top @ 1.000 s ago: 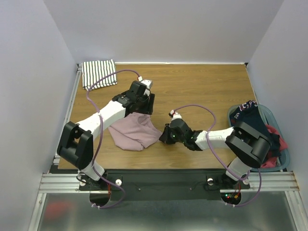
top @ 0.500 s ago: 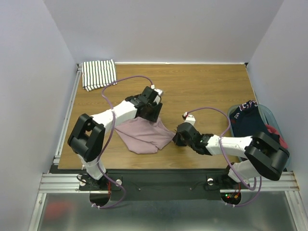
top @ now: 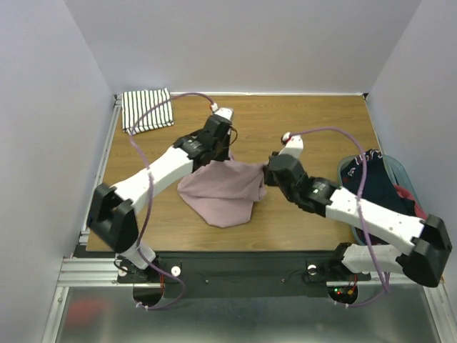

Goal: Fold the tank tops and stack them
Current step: Flatten the tank top out

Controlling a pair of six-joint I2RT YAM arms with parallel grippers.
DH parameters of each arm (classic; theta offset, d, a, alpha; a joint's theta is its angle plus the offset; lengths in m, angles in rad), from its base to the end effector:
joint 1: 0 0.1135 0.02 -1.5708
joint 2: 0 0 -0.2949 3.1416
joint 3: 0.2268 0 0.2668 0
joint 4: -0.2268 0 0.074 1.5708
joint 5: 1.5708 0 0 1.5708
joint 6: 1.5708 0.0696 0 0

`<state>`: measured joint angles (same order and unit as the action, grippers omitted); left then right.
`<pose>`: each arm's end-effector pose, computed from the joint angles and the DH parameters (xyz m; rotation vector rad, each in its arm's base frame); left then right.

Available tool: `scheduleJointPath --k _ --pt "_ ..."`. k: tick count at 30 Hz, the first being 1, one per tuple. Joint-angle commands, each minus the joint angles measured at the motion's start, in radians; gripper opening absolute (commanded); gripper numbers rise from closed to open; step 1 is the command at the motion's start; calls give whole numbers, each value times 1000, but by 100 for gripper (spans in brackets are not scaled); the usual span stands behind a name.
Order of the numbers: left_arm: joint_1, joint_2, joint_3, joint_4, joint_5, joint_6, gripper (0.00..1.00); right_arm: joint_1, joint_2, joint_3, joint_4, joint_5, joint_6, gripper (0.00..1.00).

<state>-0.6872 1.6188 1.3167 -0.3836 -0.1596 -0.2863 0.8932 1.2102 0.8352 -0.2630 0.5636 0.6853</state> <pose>0.3245 -0.2520 0.2976 0.3672 2.2389 -0.3423 0.2086 0.1999 0.2709 0.0862 2.1130 0.3211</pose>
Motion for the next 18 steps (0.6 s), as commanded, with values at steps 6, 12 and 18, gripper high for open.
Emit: scheduleJointPath --k 6,12,18 --pt "-8 -527 133 71 -198 -94 0 3 -136 490 -41 69 -410 0" --pt "-28 -697 173 135 -149 -62 0 3 -173 680 -64 -85 -538 0" --pt "-29 -752 243 190 -80 -59 0 1 -189 807 -90 -200 -569 0"
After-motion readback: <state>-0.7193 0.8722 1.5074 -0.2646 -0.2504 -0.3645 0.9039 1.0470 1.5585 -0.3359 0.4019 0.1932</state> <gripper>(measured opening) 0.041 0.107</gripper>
